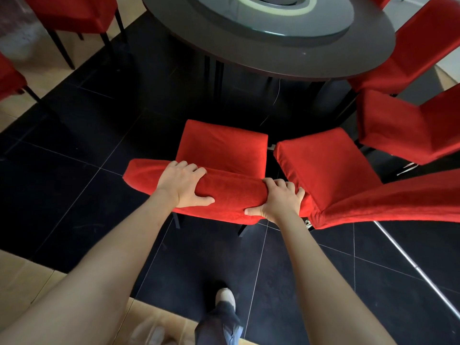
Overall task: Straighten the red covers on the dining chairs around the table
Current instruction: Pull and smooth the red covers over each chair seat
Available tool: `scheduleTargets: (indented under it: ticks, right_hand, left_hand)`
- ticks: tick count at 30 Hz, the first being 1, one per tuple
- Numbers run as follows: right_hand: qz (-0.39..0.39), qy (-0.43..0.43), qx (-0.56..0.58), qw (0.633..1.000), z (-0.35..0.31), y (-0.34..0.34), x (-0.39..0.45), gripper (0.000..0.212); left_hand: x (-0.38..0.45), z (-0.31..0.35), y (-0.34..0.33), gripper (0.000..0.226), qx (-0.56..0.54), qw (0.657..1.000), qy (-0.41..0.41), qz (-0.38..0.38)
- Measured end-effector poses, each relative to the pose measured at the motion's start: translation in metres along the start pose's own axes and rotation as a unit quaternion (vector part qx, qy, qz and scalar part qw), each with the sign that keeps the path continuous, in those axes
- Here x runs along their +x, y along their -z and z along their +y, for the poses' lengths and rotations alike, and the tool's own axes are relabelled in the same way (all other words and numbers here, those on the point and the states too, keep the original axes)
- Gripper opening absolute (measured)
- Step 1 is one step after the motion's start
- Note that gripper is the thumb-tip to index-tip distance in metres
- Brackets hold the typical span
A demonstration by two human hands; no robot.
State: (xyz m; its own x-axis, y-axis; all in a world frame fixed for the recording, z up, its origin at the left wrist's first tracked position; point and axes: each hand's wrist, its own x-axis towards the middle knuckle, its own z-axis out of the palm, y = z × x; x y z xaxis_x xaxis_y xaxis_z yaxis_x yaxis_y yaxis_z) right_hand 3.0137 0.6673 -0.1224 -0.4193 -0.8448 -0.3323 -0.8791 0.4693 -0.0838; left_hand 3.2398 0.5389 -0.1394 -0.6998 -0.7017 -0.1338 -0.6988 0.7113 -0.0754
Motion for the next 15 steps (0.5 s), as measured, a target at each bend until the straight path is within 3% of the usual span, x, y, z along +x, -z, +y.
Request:
scheduleTargets:
  ticks: [15]
  right_hand:
    - [0.006, -0.007, -0.001, 1.0, -0.004, 0.023, 0.072, 0.113]
  left_hand:
    - [0.072, -0.025, 0.01, 0.108, 0.008, 1.0, -0.002, 0.005]
